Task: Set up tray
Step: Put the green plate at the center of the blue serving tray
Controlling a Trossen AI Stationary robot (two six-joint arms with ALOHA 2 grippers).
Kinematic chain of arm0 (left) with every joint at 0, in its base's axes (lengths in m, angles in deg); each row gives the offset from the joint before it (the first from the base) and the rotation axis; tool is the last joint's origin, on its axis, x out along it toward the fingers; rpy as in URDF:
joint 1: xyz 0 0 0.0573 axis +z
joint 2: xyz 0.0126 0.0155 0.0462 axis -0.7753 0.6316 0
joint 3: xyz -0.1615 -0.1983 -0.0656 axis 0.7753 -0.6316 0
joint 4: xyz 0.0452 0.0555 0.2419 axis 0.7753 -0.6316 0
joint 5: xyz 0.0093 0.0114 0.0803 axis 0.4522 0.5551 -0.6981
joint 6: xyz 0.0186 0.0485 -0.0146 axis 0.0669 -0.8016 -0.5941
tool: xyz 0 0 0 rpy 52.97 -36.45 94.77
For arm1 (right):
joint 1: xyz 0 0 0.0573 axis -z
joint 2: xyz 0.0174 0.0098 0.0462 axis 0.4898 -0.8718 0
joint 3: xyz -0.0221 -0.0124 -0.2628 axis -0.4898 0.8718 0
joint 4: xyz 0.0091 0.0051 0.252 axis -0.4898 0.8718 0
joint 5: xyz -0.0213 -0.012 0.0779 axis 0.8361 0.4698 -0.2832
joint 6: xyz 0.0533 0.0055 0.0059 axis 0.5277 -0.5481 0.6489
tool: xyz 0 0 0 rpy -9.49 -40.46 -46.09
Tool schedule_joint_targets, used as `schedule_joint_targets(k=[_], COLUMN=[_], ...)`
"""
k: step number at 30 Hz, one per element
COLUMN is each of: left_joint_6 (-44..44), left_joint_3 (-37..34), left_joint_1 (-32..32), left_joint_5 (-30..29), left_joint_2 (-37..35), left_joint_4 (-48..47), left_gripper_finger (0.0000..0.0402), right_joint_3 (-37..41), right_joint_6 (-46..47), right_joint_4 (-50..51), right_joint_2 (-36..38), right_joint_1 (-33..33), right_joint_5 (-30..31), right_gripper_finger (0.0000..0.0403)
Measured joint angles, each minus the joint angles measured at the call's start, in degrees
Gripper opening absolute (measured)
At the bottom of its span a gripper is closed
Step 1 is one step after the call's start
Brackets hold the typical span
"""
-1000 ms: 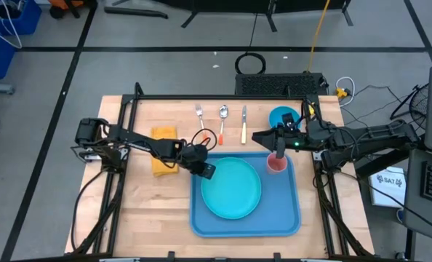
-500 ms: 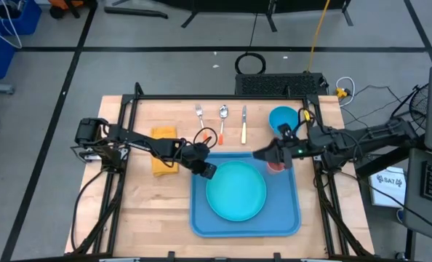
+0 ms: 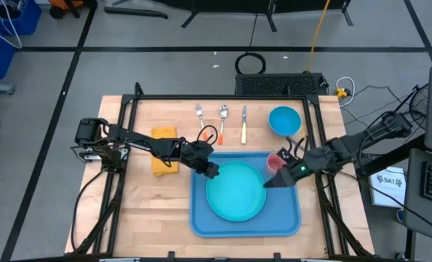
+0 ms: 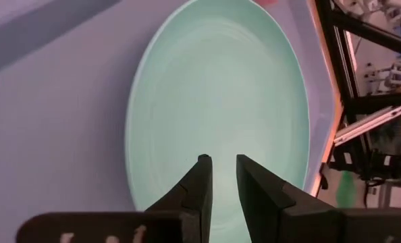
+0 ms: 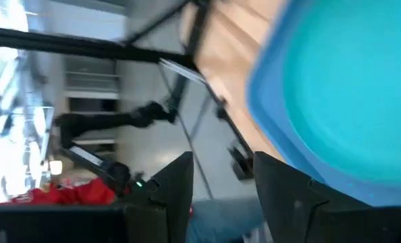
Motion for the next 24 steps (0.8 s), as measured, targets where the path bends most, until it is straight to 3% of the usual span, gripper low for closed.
schedule_joint_targets(k=[13, 17, 24], left_joint_6=[-3.3, -3.8, -5.3], left_joint_3=[0.0, 0.0, 0.0], left_joint_1=[0.0, 0.0, 0.0], left_joint_5=[0.7, 2.0, 3.3], left_joint_2=[0.0, 0.0, 0.0], left_joint_4=[0.1, 0.0, 0.1], left_gripper_finger=[0.0069, 0.0069, 0.0069], right_joint_3=[0.0, 0.9, 11.6], right_joint_6=[17.1, 20.9, 33.0], right_joint_4=[6.9, 6.1, -7.7], right_joint_2=[-12.1, -15.3, -18.0], right_joint_1=[-10.0, -12.7, -17.8], right_joint_5=[-0.9, 4.6, 19.8], right_gripper_finger=[0.0146, 0.0146, 0.0146])
